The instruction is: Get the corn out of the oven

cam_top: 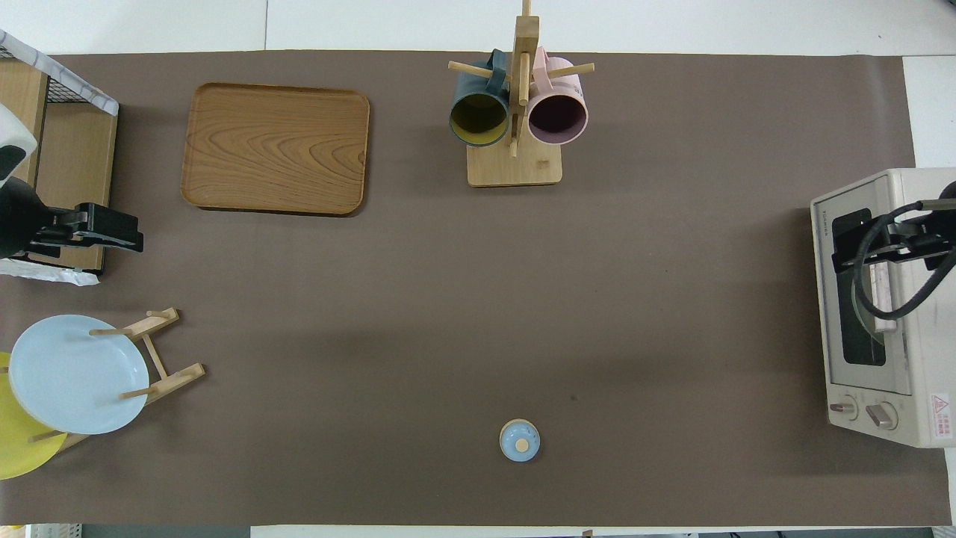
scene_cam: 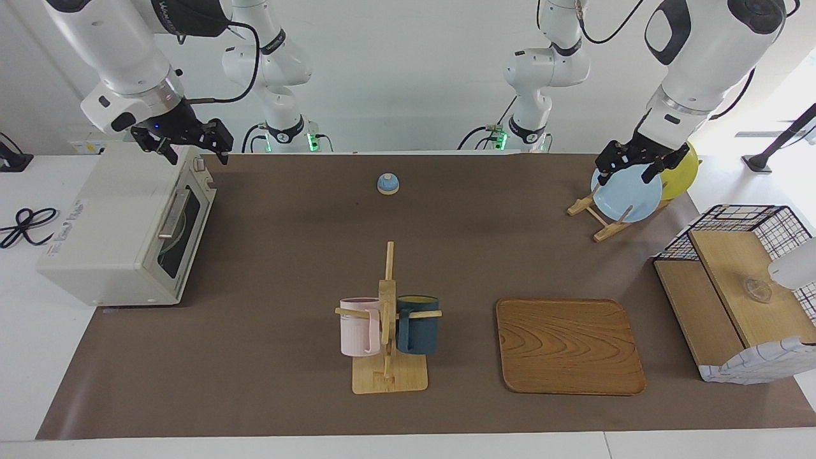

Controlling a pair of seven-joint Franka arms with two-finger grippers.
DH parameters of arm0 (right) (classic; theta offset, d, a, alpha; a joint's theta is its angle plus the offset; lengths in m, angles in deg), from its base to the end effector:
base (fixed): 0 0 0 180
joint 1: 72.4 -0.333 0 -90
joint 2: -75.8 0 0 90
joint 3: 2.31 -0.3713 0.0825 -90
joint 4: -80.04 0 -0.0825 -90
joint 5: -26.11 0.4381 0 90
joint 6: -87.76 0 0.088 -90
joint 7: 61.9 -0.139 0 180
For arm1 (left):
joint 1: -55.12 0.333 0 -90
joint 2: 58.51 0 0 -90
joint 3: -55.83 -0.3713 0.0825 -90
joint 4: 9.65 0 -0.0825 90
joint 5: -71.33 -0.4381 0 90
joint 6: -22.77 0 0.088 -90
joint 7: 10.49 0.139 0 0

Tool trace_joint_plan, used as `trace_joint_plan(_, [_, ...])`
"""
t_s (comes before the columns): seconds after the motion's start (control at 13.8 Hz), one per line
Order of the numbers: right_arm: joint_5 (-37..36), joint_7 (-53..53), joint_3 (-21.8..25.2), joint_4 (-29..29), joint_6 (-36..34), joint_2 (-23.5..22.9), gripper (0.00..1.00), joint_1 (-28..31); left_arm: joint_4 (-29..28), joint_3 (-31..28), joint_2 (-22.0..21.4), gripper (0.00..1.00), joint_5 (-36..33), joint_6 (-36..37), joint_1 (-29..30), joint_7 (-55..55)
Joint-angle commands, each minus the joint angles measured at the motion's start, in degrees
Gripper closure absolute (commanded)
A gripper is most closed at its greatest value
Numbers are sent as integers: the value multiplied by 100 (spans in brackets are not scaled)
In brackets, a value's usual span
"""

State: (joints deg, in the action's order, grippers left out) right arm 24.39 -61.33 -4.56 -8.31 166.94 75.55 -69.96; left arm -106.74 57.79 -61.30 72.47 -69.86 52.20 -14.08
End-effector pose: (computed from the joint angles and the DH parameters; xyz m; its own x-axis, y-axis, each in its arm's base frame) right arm 0.5841 -0.0066 0.6457 0.9865 0.0011 -0.1639 0.0058 -0.9996 0.0282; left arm 0.5889 -0.0534 0.6158 0.9993 -0.0215 -0.0303 -0.0210 -0.9996 0.0163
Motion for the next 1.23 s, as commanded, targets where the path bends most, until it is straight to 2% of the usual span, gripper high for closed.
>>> trace_joint_plan(0.0, [-118, -39, -48, -51, 98, 51, 0, 11, -47, -3, -90, 0, -87, 43, 3, 17])
trace_joint_plan(0.22, [-127, -83, -48, -51, 106, 51, 0, 2, -47, 6, -90, 0, -96, 52, 3, 17])
trace_joint_plan(0.43, [-101, 118, -48, -165, 413, 69, 0, 46, -47, -3, -90, 0, -87, 43, 3, 17])
trace_joint_plan(0.51, [-92, 319, -39, -244, 588, 86, 26, 46, -47, 6, -90, 0, -87, 52, 3, 17])
trace_joint_plan(0.65, [-109, 391, -39, -490, 668, 209, 87, 55, -47, -3, -90, 0, -87, 52, 3, 17])
trace_joint_plan(0.72, [-109, 574, -13, -569, 686, 244, 98, 72, -47, 6, -90, 0, -96, 52, 3, 17])
trace_joint_plan(0.87, [-127, 1111, 22, -902, 1027, 358, 100, 195, -47, -3, -90, 0, -96, 52, 3, 17])
trace_joint_plan(1.16, [-478, 1112, 22, -1808, 1837, 622, 100, 362, -47, -3, -90, 0, -87, 52, 3, 17])
